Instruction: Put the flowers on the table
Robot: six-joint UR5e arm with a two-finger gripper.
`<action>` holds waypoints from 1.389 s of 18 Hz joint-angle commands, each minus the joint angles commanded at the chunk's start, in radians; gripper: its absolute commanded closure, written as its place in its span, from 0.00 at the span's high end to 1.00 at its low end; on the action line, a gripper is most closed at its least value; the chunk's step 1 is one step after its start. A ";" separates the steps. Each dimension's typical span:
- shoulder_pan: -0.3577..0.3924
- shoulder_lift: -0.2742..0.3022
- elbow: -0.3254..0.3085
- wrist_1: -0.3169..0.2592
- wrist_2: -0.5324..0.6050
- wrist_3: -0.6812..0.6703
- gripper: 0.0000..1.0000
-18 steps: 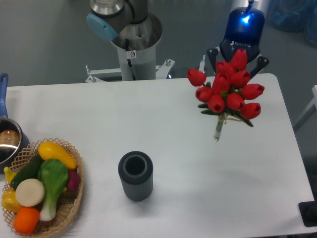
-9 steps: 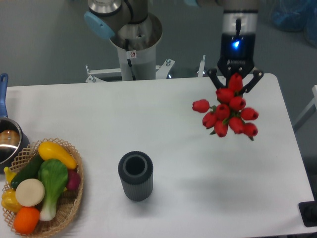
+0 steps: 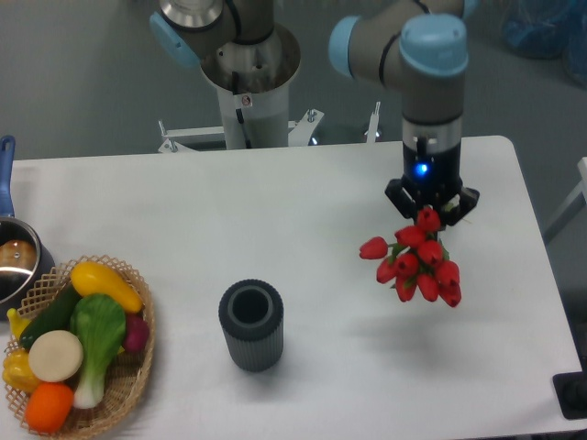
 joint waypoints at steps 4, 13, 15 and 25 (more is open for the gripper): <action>-0.026 -0.074 0.020 0.003 0.077 0.018 0.21; -0.069 -0.150 0.086 0.003 0.167 0.014 0.22; -0.074 -0.170 0.115 0.003 0.161 0.012 0.22; -0.103 -0.269 0.166 0.012 0.049 0.046 0.23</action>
